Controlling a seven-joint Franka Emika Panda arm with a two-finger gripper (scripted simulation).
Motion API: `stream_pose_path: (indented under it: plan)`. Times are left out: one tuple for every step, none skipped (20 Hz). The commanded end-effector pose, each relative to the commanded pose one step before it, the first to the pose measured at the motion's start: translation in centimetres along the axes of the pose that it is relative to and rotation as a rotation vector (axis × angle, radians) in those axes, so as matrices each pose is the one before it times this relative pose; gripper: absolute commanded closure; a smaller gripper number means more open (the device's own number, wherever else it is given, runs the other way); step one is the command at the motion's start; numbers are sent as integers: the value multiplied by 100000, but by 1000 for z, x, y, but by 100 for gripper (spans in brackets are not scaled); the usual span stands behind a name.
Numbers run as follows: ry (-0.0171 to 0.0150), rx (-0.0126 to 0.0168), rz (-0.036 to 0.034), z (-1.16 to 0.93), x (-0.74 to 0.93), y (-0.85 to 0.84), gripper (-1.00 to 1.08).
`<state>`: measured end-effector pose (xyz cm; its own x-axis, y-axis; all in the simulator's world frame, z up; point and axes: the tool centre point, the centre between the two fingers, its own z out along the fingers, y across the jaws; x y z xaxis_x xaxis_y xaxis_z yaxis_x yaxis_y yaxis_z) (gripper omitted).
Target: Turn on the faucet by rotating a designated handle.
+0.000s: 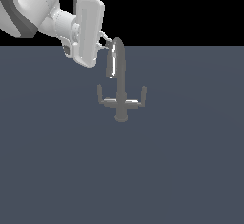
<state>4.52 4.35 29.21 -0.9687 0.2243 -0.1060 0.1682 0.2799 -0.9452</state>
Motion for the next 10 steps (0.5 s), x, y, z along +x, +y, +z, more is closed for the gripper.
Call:
stream_pose_path:
  plan:
    - [-1265, 1901, -7350, -111, -347, 1226, 108]
    - [-438, 743, -2861, -43, -158, 480, 108]
    - [-411, 744, -2853, -42, -165, 478, 108]
    - [-383, 744, -2845, -42, -173, 476, 108]
    - [-356, 744, -2837, -41, -180, 473, 108]
    - [-328, 743, -2828, -40, -188, 471, 108]
    - [-301, 742, -2820, -39, -195, 468, 108]
    - [-273, 739, -2812, -38, -202, 465, 108]
    - [-246, 737, -2805, -37, -209, 463, 108]
    - [-219, 733, -2797, -35, -215, 459, 108]
